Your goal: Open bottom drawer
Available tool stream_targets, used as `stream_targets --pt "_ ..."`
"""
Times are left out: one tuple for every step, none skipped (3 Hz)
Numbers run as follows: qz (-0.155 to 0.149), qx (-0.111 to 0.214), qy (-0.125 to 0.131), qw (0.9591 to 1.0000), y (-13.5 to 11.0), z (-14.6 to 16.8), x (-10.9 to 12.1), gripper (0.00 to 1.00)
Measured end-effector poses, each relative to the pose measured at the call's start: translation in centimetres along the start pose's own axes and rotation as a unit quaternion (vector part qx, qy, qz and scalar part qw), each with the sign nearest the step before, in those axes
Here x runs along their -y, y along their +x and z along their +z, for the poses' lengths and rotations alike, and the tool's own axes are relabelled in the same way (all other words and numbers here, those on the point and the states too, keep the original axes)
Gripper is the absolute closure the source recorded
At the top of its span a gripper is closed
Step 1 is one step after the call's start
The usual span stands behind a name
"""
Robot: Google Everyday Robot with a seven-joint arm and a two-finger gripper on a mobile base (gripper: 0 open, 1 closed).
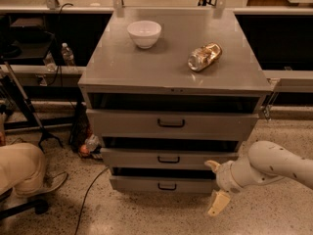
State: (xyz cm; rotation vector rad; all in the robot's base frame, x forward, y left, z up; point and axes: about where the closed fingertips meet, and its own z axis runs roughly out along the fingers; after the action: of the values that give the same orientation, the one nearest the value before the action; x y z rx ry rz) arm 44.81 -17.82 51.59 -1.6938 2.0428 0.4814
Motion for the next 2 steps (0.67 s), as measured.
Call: stream_targets --pt "-0.021 -0.026 0.003 0.9995 3.1 2.3 1.8 0.0" --pt "-0.029 -0.053 0.019 0.998 7.0 4.4 2.9 0.0"
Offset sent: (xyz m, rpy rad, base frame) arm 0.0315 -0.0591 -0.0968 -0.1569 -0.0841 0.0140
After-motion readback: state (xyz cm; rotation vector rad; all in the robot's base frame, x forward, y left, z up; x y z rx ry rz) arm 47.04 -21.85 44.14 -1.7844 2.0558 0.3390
